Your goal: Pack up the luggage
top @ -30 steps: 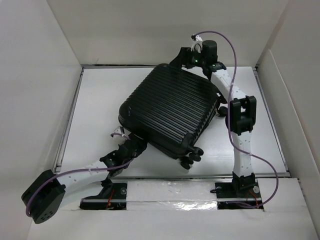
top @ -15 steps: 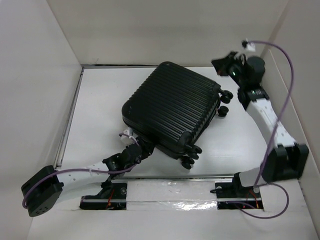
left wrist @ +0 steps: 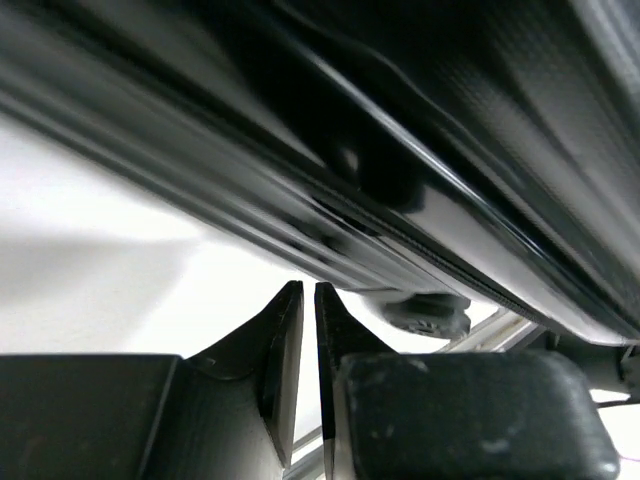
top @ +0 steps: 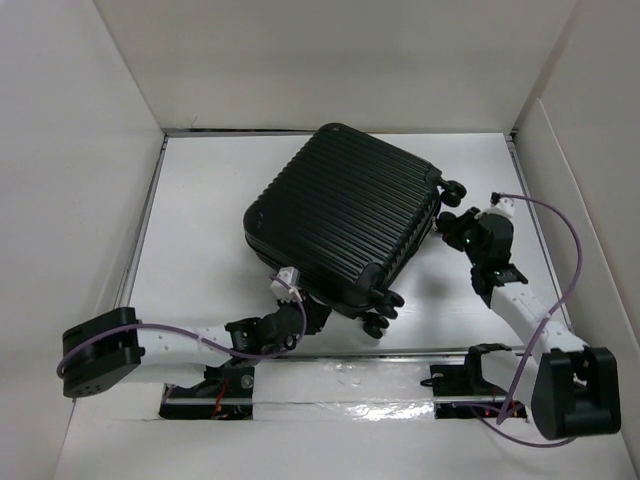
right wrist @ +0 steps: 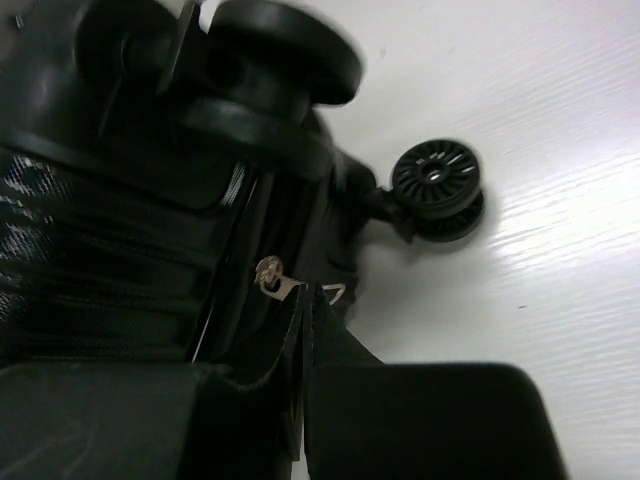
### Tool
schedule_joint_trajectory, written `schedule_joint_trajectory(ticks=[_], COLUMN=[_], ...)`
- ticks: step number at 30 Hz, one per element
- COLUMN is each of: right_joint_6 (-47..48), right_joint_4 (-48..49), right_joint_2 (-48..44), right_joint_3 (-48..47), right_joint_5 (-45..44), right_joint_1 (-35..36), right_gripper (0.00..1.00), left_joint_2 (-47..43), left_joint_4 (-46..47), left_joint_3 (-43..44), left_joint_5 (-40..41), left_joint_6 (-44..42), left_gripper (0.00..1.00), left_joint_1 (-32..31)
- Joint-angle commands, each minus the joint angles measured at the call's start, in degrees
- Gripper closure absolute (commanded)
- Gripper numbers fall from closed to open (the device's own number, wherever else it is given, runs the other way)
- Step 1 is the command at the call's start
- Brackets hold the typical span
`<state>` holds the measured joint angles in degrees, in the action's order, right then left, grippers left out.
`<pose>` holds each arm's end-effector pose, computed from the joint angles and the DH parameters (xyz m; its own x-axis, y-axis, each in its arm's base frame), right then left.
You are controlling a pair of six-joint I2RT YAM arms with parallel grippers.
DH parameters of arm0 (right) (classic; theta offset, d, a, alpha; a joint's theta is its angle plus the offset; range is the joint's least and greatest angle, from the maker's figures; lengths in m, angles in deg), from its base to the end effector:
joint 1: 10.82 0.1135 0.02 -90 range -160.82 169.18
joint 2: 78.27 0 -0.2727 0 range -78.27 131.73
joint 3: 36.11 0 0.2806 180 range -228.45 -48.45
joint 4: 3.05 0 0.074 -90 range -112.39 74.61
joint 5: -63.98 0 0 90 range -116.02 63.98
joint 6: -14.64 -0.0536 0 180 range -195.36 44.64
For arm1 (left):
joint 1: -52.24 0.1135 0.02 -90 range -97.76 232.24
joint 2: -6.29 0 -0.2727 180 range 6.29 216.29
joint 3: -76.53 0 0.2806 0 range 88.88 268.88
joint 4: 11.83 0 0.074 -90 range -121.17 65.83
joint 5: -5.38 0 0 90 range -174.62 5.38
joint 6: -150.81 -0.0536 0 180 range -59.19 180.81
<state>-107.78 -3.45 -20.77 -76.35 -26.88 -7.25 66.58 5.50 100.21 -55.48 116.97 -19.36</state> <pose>0.2626 0.0156 0.2215 -0.2813 0.5196 -0.8068 0.1218 0.8533 0.5070 0.0955 -0.2044 0.1431 -0.6259 -0.4168 -0.6592 0.2942 0.6566 -0.6945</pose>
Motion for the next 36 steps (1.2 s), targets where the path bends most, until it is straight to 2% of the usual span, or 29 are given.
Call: schedule_joint_trajectory(ticks=[1,4,5,8,11,12,15,18,19,22,23,24,25,28,29,30,32,33,36], right_joint_6=[0.3,4.5,7.1,9.3,9.0,9.3,11.3,13.8,14.0,12.7,10.6,9.3,7.0,4.5,4.1,2.8,1.4,1.5,4.0], right_joint_4=[7.6,8.4,7.0,7.0,11.4,10.8,7.1,4.2,4.5,12.6,18.1,21.5,29.1,41.0,48.6,52.7,62.1,63.8,67.1], right_joint_2=[6.7,13.8,18.7,26.1,31.3,35.0,41.6,43.7,42.4,36.2,34.7,33.5,31.7,31.5,32.1,32.4,33.0,34.0,35.8], right_joint_3=[-0.7,-7.4,-12.7,-19.8,-27.2,-32.4,-39.8,-44.0,-40.7,-30.3,-22.0,-17.8,-9.9,-0.5,1.9,6.7,10.7,12.0,12.6], right_joint_5=[3.8,9.8,12.4,13.8,16.6,17.5,20.5,23.4,23.2,22.4,22.0,22.1,23.7,27.7,29.2,30.6,30.0,29.5,32.0], right_joint_1=[2.4,6.4,7.2,9.3,9.9,9.9,9.9,9.9,9.9,9.2,9.2,9.2,9.2,10.5,11.5,12.1,12.9,13.7,15.9], right_gripper=[1.00,1.00,1.00,1.00,1.00,1.00,1.00,0.92,0.80,0.57,0.55,0.55,0.61,1.00,1.00,1.00,1.00,1.00,0.73], left_joint_2=[3.5,6.5,6.9,8.7,11.2,12.6,15.2,17.3,17.6,17.7,17.6,17.4,17.0,16.1,15.7,14.4,13.0,11.8,9.9], left_joint_4=[6.3,8.0,8.5,10.2,11.5,11.6,12.2,13.0,13.5,14.6,14.6,14.7,14.8,14.4,14.2,13.9,13.7,13.2,12.1], left_joint_3=[3.4,4.9,5.5,6.9,8.9,9.4,11.9,13.9,14.2,14.9,15.1,15.4,15.6,15.7,15.8,15.7,15.3,15.4,15.7], left_joint_5=[2.4,2.1,1.9,2.1,2.3,2.4,2.4,-0.1,-1.0,-2.4,-2.7,-3.6,-4.9,-5.9,-6.5,-7.3,-7.1,-6.9,-6.6], left_joint_6=[-3.7,-4.5,-4.8,-6.7,-8.0,-8.2,-9.6,-10.5,-10.7,-12.4,-12.8,-13.5,-13.9,-14.8,-14.7,-14.7,-14.9,-15.0,-15.6], left_gripper=[0.93,0.93,0.92,0.92,0.92,0.92,0.91,0.91,0.90,0.89,0.88,0.88,0.87,0.86,0.86,0.86,0.85,0.85,0.84], left_joint_1=[-1.8,-1.8,-1.8,-1.8,-1.8,-1.8,-1.8,0.4,1.1,3.2,3.7,4.3,5.7,8.7,9.7,10.3,12.2,12.8,14.1])
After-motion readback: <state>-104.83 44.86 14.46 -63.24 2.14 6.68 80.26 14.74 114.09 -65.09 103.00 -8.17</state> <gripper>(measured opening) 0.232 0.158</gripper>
